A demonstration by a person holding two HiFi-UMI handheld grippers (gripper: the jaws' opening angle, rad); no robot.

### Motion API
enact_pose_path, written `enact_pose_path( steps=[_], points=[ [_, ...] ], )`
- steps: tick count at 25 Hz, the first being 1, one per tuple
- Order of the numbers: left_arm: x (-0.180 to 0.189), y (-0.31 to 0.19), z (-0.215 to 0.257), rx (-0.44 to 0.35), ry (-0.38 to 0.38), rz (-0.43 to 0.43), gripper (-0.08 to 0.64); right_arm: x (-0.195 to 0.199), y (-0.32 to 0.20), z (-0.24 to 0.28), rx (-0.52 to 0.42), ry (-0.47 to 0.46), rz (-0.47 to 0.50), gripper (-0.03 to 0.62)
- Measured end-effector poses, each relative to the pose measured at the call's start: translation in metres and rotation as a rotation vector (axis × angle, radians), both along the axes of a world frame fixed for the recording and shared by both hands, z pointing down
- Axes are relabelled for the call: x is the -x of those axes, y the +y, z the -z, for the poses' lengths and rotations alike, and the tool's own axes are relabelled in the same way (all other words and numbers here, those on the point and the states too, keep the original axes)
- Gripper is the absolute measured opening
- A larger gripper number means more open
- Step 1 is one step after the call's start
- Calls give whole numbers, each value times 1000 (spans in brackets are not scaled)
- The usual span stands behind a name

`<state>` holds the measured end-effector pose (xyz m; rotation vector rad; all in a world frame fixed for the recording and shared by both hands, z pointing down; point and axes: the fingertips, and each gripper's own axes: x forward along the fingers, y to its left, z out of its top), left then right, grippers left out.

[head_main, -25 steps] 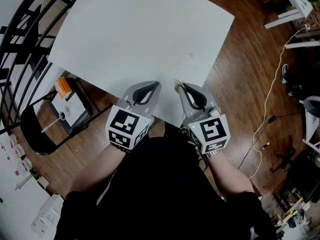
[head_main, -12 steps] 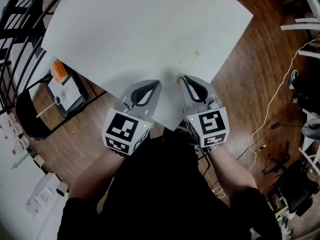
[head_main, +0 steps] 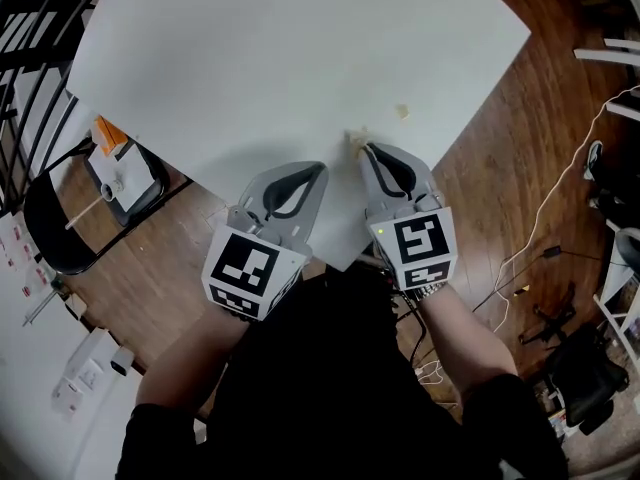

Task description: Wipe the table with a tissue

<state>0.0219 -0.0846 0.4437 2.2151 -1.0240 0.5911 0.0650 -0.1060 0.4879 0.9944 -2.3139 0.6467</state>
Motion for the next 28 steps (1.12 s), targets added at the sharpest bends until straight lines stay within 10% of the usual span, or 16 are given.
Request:
enact_pose_path(
  steps=[28],
  points=[
    [1,-21,-15,25,5,-10,11,4,-25,-26,40,85,18,8]
  ],
)
